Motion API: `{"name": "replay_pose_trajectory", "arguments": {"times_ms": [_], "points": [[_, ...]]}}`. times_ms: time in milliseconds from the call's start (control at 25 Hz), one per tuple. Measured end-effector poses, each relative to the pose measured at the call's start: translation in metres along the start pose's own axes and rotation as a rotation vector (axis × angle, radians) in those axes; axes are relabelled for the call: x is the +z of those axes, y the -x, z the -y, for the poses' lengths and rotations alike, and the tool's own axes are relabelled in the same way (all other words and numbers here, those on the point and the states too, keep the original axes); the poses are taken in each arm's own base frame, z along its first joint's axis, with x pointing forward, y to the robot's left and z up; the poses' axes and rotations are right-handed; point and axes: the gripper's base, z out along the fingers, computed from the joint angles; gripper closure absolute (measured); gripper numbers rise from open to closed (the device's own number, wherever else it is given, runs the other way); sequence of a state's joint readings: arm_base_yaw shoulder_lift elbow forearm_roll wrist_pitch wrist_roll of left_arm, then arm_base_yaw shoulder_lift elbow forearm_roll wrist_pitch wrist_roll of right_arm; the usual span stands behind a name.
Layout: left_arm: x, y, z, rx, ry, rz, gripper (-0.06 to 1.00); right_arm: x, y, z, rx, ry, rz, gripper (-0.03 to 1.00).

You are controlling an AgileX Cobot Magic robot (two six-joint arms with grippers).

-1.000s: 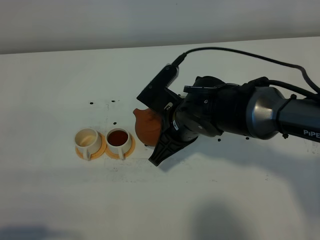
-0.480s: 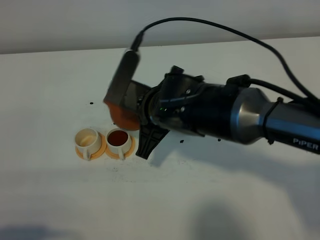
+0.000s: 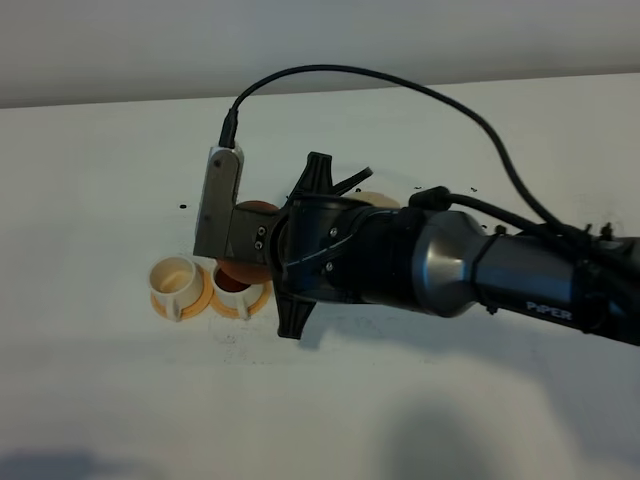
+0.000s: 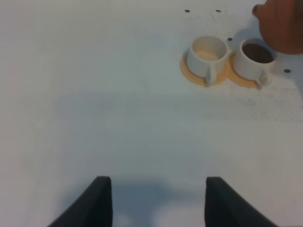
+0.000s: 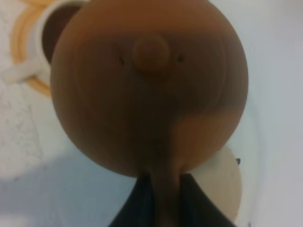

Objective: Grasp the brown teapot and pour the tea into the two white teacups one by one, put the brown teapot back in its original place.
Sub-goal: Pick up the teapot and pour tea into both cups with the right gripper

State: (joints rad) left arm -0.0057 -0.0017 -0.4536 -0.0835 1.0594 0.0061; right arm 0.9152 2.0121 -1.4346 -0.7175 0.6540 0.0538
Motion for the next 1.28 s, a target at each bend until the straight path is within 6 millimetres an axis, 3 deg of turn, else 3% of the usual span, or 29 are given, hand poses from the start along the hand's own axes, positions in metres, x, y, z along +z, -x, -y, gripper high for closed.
{"name": "replay_pose_trajectory", "arguments": {"times_ms": [480,760,1280], "points": [[0.0,0.0,0.0,0.0,0.0,0.0,0.5,-0.006,0.014,-0.009,-0.142,-0.063,0.064,0.86],[0.0,0.0,0.0,0.001,0.0,0.0,0.5,-0.008,0.022,-0.002,-0.156,-0.101,0.076,0.86],[0.0,0.0,0.0,0.001,0.0,0.0,0.5,0.014,0.029,-0.003,-0.277,-0.166,0.046,0.86]]}}
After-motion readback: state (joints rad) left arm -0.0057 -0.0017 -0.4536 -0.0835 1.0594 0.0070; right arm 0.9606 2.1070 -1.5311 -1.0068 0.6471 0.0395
